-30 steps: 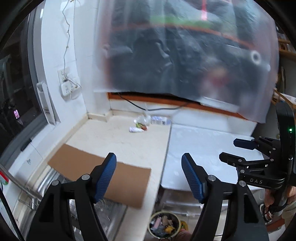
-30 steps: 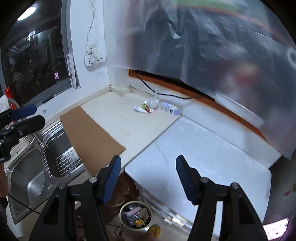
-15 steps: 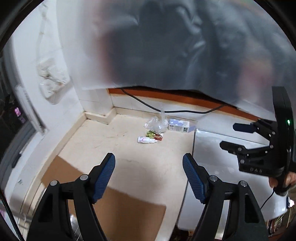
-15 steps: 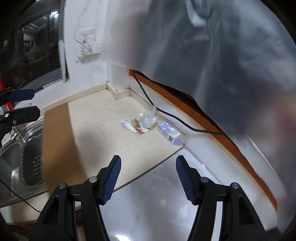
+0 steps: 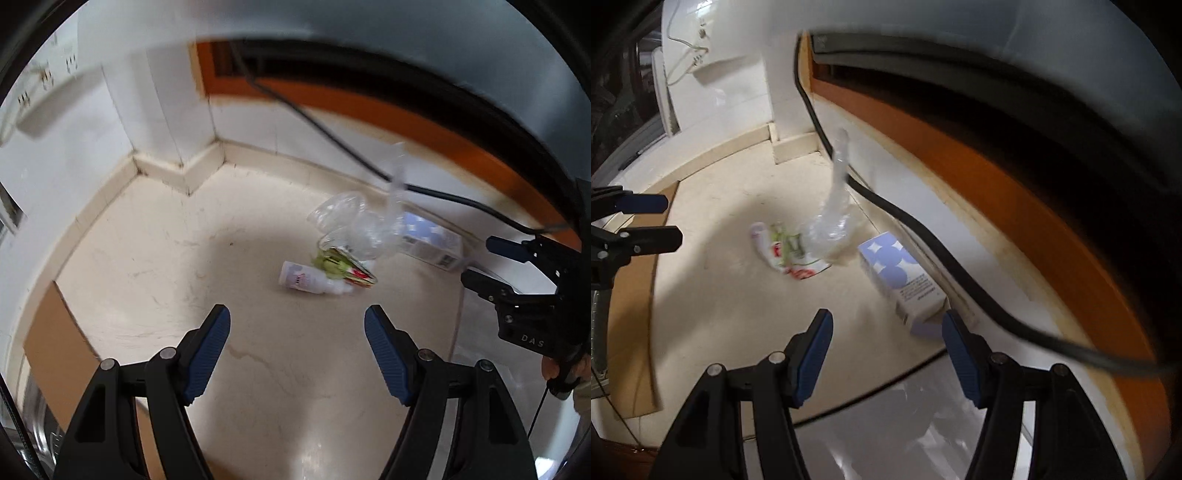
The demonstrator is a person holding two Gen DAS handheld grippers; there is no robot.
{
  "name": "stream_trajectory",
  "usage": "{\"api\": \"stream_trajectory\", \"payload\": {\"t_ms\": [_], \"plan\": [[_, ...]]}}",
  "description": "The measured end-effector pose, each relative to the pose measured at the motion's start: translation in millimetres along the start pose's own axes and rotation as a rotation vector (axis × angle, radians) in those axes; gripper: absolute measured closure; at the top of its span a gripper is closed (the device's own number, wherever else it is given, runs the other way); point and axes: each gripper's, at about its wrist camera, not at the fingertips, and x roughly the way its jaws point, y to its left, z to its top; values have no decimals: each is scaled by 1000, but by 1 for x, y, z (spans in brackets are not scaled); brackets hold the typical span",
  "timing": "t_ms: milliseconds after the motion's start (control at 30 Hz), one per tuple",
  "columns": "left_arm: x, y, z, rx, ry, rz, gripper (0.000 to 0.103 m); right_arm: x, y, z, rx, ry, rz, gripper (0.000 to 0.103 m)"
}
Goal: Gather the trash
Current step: 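Move both open tools toward the dropper bottle and blue-and-white box, then grasp the blue-and-white box with the right tool while the left tool grasps the white dropper bottle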
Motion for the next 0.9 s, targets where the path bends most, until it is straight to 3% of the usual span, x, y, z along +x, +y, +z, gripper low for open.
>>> {"api": "stream_trajectory", "payload": {"t_ms": [133, 433, 667, 900], "plan": [[20, 6, 1, -29, 19, -13, 29, 20, -2, 4, -24, 13, -16, 41], [31, 15, -2, -31, 43, 2, 29, 51, -9, 2, -14, 58, 52, 44], [36, 21, -5, -39, 51, -2, 29, 47, -4, 1, -38, 44, 204, 44], [39, 24, -7, -36, 55, -6, 29, 36, -1, -2, -68, 10, 179, 44]]}}
